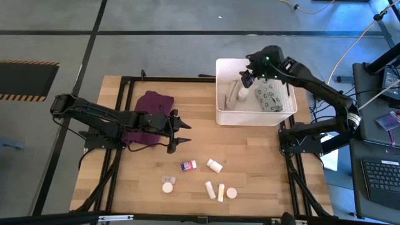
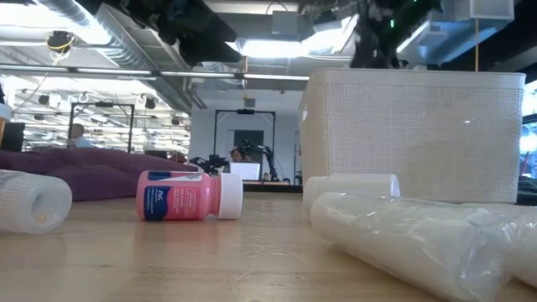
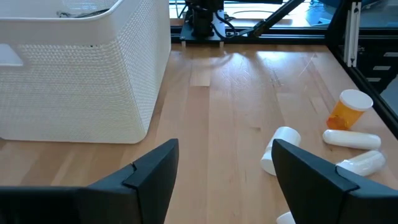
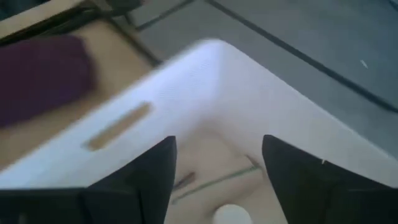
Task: Pick & place medical supplies in basket/bin
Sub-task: Put the right orange pill bottle into the white bin
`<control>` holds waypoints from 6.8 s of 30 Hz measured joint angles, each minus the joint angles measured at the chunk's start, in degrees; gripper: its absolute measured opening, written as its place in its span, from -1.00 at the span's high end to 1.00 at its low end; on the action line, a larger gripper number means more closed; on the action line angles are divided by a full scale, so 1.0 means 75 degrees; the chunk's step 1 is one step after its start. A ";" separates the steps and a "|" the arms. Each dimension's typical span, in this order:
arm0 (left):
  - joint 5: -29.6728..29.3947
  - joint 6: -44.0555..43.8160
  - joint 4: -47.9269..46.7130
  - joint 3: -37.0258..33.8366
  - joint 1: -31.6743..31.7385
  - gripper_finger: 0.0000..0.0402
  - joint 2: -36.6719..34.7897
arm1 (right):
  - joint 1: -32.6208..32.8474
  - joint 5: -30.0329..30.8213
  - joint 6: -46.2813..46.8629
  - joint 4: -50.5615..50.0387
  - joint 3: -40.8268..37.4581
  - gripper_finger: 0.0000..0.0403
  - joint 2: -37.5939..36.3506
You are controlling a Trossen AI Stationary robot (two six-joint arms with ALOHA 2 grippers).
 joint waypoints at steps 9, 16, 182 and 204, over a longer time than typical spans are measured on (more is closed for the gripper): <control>0.0000 0.0000 -0.0003 0.0000 0.0001 -0.23 0.0000 | 0.2651 -0.0032 0.0724 -0.0396 0.1836 -0.18 -0.0011; 0.0020 0.0000 -0.0006 0.0000 0.0001 -0.25 0.0000 | 0.4598 -0.0029 0.0781 -0.0487 0.1492 -0.18 0.0171; 0.0046 -0.0204 0.0006 0.0003 -0.0002 -0.25 0.0003 | 0.7609 0.3056 0.2810 -0.4948 0.3930 -0.06 0.1592; 0.0026 0.0140 0.0006 0.0003 -0.0001 -0.25 0.0003 | 0.1113 0.0967 0.0421 -0.3853 0.1734 -0.07 0.1002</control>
